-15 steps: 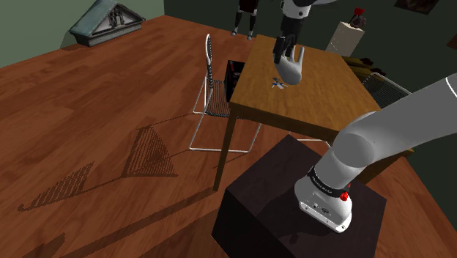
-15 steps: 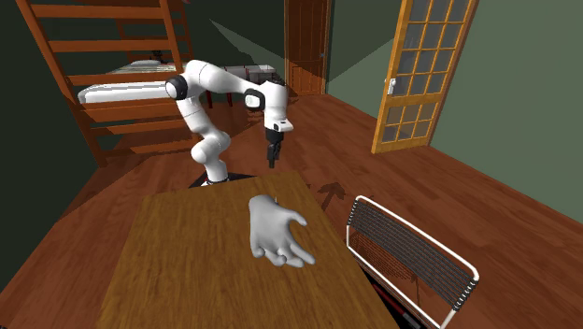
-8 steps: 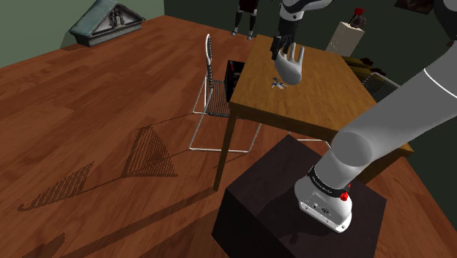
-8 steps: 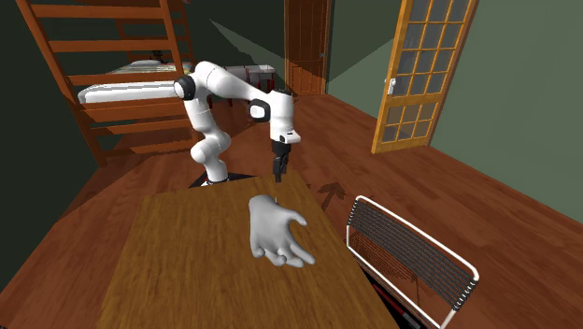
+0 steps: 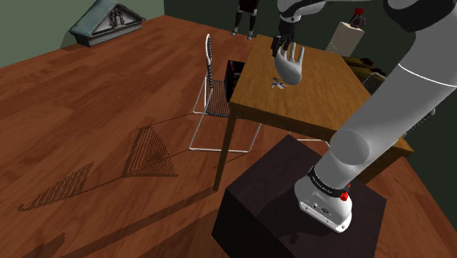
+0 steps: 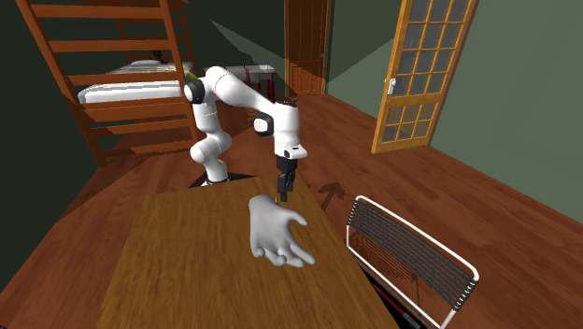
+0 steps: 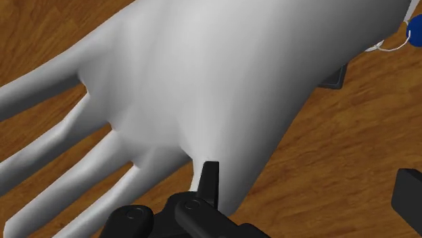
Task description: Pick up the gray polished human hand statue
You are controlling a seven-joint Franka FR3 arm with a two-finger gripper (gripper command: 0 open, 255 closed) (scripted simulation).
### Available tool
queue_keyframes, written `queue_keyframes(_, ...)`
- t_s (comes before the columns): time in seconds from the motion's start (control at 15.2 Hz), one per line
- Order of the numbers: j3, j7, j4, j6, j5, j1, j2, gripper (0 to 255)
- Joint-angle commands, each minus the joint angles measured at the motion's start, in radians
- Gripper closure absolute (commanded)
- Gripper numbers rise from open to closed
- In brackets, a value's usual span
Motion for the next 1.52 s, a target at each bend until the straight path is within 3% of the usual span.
queue_keyframes(0.0, -0.014, -0.020, 0.063, 0.020, 0.015, -0.014, 0.063, 0)
queue_keyframes(0.2, -0.028, -0.044, 0.145, 0.040, 0.038, -0.037, 0.141, 0)
queue_keyframes(0.79, -0.028, -0.031, 0.075, 0.134, 0.037, -0.039, 0.168, 0)
queue_keyframes(0.86, -0.028, -0.031, 0.078, 0.133, 0.037, -0.039, 0.169, 255)
queue_keyframes(1.45, -0.028, -0.031, 0.076, 0.134, 0.037, -0.039, 0.168, 255)
